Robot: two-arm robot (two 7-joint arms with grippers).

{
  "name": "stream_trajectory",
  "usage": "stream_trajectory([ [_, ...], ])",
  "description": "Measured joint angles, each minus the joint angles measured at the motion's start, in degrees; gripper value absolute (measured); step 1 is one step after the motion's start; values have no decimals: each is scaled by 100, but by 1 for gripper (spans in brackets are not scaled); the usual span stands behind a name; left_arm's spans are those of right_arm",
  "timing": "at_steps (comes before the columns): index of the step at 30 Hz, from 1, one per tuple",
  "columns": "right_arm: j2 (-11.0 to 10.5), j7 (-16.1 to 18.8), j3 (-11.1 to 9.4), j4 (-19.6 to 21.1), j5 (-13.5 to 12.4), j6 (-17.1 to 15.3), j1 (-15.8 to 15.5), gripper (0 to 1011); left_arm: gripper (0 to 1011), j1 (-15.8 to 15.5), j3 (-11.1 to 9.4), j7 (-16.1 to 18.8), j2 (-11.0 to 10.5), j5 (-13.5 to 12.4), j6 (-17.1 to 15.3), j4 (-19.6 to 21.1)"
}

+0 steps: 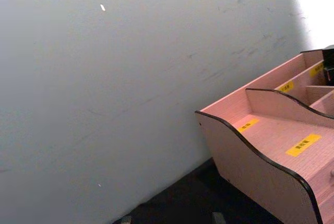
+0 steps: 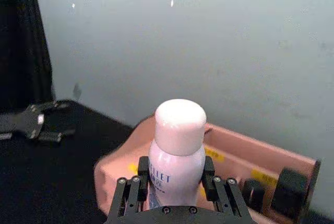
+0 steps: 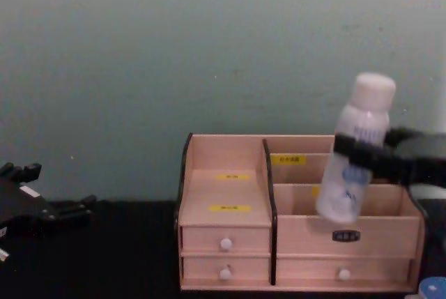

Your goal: Pick up the facial cleanser and watermelon frost from the table and place them into the tiered storage box.

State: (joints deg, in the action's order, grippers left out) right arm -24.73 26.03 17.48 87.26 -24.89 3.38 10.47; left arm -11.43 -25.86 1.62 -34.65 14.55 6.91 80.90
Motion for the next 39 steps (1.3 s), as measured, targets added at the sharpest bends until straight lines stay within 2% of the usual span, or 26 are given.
stream_trajectory([
  [12,405,-234,28,-447,195,208,571,596,1001,0,0,0,0,-1,0,0],
  [22,731,-341,142,-1153,535,306,1088,596,1001,0,0,0,0,0,0,0],
  [28,881,-340,163,-1525,657,355,1333,596,1001,0,0,0,0,0,0,0],
  [39,1053,-366,149,-1964,822,418,1602,596,1001,0,0,0,0,0,0,0],
])
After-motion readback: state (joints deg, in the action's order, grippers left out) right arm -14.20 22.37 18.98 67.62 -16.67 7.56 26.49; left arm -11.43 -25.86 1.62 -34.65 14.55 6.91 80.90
